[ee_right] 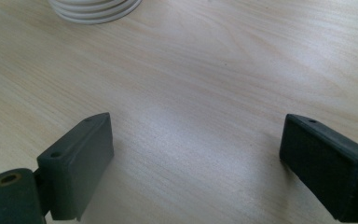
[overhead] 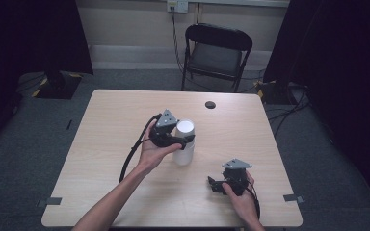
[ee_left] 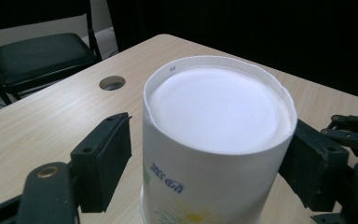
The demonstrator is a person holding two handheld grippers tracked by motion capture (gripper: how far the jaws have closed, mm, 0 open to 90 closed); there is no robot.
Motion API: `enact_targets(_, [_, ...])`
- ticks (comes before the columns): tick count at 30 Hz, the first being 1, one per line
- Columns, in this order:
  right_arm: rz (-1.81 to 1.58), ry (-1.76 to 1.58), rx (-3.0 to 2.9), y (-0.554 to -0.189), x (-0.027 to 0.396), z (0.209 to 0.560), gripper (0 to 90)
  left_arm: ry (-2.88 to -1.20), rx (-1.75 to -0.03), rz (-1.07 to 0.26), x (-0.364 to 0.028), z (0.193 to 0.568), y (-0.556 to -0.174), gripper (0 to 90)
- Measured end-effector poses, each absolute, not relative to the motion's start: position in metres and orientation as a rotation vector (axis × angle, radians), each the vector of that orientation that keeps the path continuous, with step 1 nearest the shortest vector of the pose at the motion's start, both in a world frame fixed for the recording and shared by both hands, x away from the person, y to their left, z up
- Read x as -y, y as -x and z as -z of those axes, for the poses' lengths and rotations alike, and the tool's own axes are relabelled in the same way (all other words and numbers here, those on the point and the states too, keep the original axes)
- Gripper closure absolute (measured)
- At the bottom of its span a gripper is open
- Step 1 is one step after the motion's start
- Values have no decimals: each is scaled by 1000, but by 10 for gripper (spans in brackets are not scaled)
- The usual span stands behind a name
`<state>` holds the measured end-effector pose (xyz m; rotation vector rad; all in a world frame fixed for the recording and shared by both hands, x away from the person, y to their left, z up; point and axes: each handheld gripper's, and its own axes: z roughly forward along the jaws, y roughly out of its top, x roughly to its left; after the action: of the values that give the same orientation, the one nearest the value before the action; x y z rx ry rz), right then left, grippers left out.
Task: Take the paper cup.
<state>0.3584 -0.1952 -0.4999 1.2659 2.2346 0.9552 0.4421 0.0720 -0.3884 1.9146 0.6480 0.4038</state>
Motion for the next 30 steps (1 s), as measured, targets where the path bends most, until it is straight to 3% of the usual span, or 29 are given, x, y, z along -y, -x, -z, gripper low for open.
enact_targets(12, [-956, -1265, -2234, -358, 195, 500, 92, -1948, -611, -424, -66, 395, -446, 222])
enact_targets(17, [-956, -1265, -2235, -358, 195, 500, 93, -1953, -591, -422, -63, 395, -446, 291])
enact_targets(30, [-956, -1262, -2237, -358, 195, 500, 92, -1905, -626, -408, -67, 382, -444, 317])
